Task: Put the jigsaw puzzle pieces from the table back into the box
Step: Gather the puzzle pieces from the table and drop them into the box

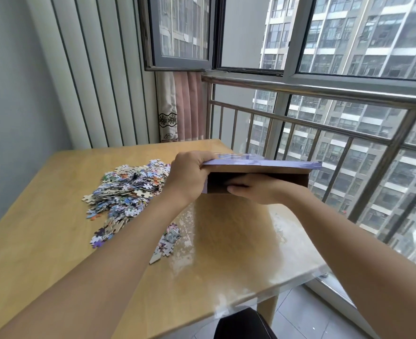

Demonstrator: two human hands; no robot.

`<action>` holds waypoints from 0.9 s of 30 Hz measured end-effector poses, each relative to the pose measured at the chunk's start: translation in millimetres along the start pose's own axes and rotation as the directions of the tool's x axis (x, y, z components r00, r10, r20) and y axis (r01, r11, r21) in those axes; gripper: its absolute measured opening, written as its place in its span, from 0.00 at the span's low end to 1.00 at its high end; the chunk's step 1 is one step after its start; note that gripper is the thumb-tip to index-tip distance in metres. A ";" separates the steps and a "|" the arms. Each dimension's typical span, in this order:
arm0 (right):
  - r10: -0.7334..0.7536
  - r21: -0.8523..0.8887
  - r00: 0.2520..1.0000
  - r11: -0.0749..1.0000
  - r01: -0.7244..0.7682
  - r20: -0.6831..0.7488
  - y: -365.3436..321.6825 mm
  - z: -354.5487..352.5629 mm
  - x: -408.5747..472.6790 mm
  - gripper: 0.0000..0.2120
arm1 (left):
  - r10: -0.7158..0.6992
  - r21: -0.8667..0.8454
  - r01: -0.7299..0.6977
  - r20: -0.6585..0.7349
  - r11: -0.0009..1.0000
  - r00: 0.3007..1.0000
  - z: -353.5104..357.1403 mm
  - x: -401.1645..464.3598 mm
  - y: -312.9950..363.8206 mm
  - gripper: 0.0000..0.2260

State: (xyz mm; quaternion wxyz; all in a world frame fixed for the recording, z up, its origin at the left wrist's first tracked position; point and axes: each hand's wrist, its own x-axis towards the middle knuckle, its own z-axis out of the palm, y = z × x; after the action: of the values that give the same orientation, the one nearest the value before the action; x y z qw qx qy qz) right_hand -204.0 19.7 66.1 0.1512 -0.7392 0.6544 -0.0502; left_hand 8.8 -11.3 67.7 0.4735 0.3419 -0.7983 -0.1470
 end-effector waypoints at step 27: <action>-0.123 -0.144 0.961 0.986 0.089 -0.246 1.7 75.6 -28.9 0.20 | -0.076 -0.016 0.078 0.117 0.997 0.990 36.6 -52.4 -31.9 0.13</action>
State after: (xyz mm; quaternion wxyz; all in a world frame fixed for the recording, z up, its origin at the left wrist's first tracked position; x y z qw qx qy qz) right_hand -189.0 59.9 -2.5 0.0141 -0.7691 0.6296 -0.1095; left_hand 7.2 -1.8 -3.1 0.4238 0.3584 -0.8091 -0.1932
